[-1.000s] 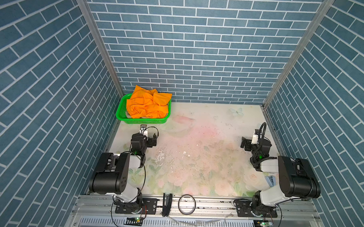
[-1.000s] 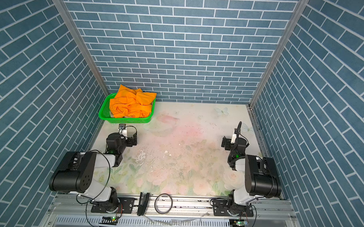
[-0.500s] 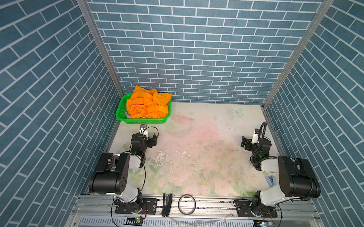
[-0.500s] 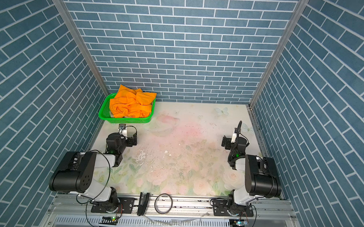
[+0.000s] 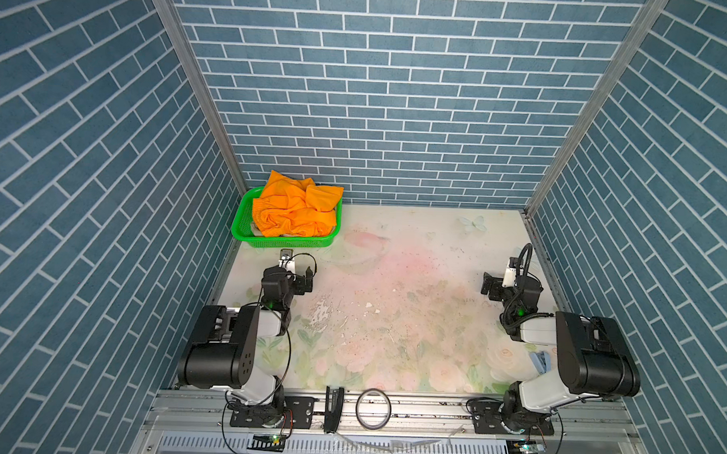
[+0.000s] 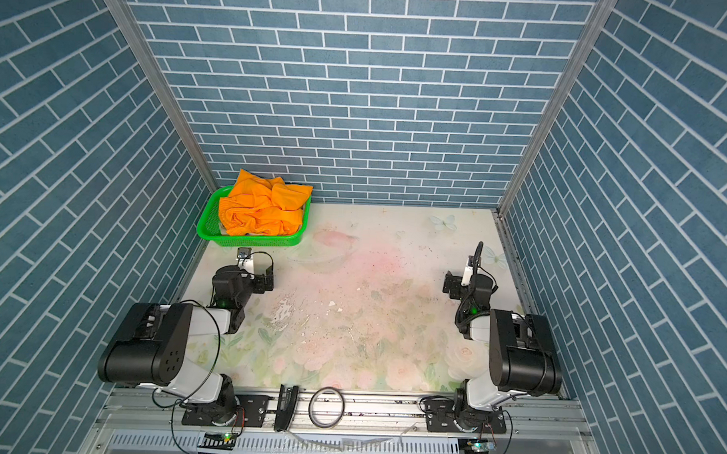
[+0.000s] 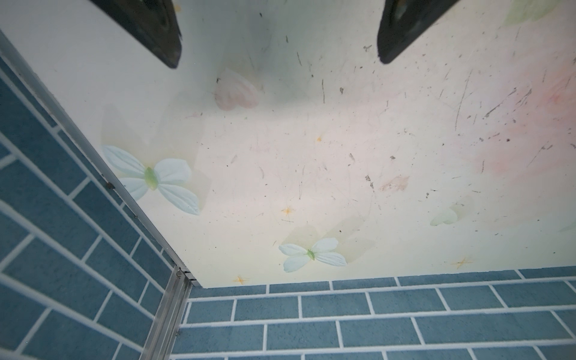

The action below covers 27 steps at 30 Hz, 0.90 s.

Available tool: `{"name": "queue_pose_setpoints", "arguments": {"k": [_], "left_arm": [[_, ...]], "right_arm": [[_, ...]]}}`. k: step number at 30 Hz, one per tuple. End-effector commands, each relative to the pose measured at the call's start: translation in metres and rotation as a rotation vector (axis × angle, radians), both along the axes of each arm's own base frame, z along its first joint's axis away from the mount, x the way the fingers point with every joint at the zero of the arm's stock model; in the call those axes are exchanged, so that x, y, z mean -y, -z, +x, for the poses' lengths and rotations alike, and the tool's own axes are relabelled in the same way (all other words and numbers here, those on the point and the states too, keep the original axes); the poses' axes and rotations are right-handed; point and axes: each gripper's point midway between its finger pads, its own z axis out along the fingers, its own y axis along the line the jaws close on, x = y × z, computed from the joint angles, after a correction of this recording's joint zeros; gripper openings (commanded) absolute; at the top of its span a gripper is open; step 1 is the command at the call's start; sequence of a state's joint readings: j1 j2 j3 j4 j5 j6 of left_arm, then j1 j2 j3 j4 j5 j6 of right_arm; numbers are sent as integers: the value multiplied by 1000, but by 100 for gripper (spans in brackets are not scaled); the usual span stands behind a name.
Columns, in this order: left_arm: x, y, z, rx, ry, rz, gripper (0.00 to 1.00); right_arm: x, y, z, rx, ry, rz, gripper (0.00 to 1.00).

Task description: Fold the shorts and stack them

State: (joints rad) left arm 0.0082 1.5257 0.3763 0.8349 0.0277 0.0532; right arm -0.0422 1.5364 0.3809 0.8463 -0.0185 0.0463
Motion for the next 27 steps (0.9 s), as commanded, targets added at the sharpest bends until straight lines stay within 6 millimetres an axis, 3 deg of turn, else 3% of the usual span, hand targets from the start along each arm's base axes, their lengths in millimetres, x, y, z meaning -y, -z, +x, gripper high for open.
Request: {"name": "queue_pose_setpoints", "arguments": {"k": [1,6,13,17,21,24,27], "left_arm": [[-2,-19,7,20,-17,2,100],[-4,-44,-4,-29,-42,-34,100],[3,-110,-7,-86,-89,-213,100],[11,-146,19,-93,-50,-235,100],[10,-166,58,-68,-35,-203,100],[12,-158,89,-101,-11,-180,100],[15,-132,118,-192,5,-161,100]], "right_arm": [[3,-15,4,29,10,-13,96],[4,-16,5,23,11,-14,95],[3,-17,5,25,10,-20,93],[2,-16,5,19,5,-20,93],[0,-18,5,23,-8,-20,92],[0,-18,5,22,-8,-21,92],[-1,-18,5,22,-10,-21,92]]}}
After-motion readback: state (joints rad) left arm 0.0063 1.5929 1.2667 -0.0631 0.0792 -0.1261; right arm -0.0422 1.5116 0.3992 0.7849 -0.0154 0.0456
